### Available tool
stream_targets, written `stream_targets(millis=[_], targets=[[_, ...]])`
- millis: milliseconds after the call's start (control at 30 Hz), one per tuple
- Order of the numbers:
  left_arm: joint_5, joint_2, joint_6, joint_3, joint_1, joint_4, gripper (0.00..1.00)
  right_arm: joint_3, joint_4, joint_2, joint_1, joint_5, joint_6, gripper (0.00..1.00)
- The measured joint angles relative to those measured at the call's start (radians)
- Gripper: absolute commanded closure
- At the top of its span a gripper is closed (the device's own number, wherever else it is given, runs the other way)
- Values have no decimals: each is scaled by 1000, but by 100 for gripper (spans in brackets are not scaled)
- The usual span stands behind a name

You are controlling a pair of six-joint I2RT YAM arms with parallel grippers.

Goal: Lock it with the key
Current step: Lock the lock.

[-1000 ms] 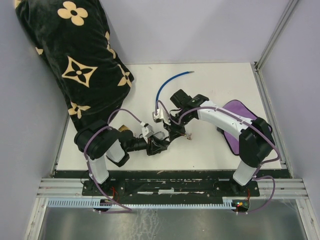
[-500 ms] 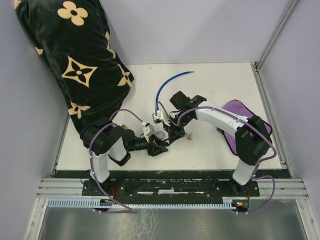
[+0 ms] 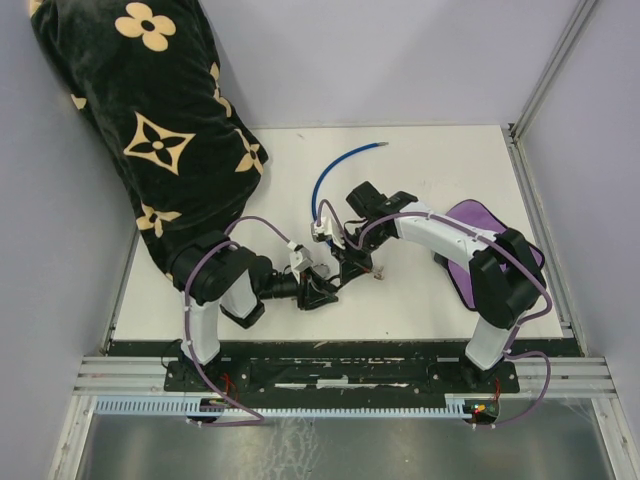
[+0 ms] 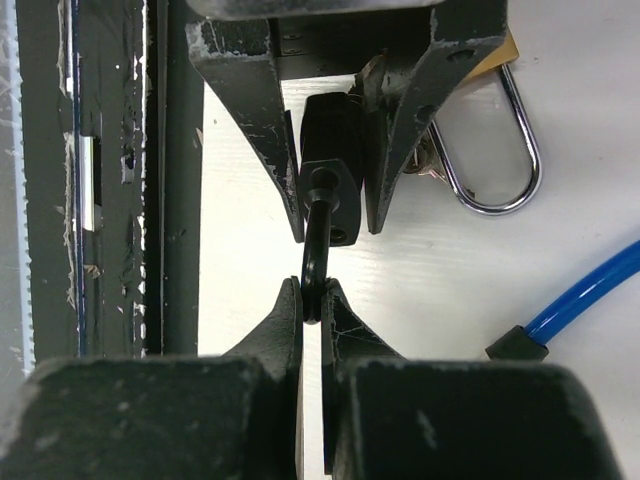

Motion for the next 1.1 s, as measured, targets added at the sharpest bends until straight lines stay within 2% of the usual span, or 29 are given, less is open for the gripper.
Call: stream_targets(millis=[200,233,333,433,767,1100], targets=[[22,12,0,18,0,0,59,-3,15,6,-14,-5,13,98],[27,13,0,18,2,0,62,-3,18,6,-14,-5,15,98],[41,19,0,24,3,0,87,-3,24,6,-15,-5,25,98],[57,24,-1,31,6,0,97,-6,32,7,-17,-5,36,98],[51,9,7,3,6,0,97,-46,78,10,-29,-64,41,78],[47,6,16,2,3,-3,97,-56,115,24,-9,-82,-34,90]])
